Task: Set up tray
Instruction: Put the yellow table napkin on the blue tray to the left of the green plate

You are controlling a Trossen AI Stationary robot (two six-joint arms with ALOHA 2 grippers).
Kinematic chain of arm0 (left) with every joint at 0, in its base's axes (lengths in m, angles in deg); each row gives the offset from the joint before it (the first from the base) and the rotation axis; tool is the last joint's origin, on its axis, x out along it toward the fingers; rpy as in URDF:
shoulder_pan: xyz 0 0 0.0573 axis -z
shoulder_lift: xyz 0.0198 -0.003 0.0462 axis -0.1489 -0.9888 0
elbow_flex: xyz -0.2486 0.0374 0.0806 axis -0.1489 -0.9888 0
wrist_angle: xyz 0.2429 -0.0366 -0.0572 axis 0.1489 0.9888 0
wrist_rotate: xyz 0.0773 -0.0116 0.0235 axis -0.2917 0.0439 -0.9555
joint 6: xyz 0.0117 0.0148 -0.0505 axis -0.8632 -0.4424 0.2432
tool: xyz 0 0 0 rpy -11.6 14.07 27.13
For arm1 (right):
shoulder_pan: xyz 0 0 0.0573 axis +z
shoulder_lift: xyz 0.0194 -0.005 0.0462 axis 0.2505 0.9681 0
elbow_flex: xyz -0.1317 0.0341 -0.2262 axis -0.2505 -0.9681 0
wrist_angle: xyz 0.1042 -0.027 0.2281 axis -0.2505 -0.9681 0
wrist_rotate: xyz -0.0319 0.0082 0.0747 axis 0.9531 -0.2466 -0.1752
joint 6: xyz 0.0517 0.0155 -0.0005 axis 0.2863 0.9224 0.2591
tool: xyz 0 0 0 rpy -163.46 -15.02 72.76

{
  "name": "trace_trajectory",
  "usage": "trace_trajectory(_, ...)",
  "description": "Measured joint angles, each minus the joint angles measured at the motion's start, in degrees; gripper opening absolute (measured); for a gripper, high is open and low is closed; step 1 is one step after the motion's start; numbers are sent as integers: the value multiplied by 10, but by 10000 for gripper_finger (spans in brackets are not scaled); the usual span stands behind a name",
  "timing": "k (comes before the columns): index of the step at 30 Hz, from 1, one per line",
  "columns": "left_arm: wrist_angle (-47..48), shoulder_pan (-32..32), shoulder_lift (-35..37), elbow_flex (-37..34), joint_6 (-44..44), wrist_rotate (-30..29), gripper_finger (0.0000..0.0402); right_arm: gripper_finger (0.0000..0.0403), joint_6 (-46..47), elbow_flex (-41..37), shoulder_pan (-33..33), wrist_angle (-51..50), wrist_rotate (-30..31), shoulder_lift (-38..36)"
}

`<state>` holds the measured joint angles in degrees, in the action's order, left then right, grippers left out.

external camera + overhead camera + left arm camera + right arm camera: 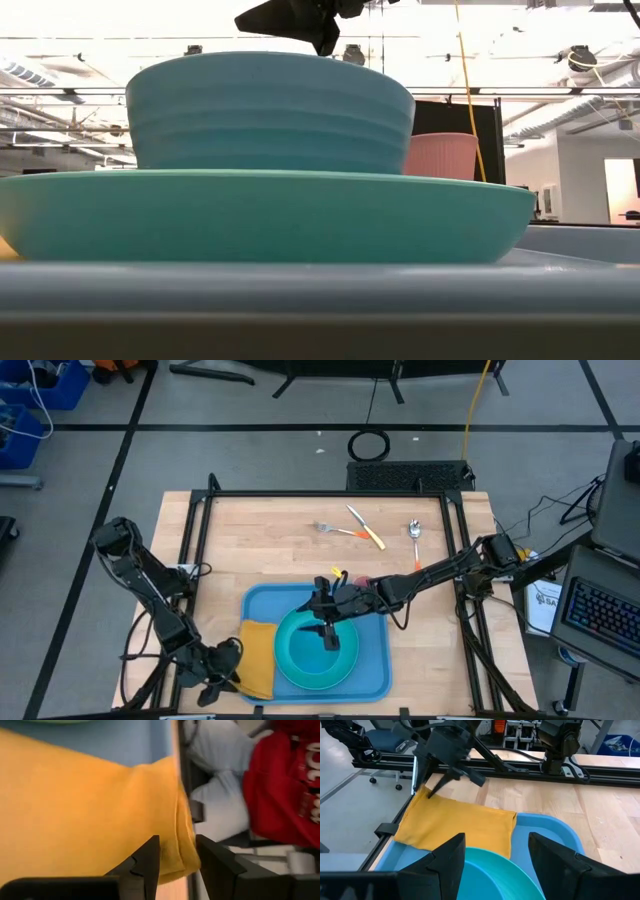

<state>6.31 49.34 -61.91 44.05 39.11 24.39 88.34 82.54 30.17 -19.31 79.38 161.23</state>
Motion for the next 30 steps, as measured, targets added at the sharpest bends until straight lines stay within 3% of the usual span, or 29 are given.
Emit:
trace_trajectory(6,-36,5,2,1,-34,29,129,208,0,0,1,0,0,0)
trace_trajectory(15,50,-46,3,0,-39,-78,129,208,-2,0,1,0,0,0)
trace_trajectory(24,115,-130,-3,0,-62,-2,129,208,-2,0,1,0,0,0)
trace_trajectory(30,125,-169,-3,0,-110,-16,129,208,-2,0,2,-1,0,0)
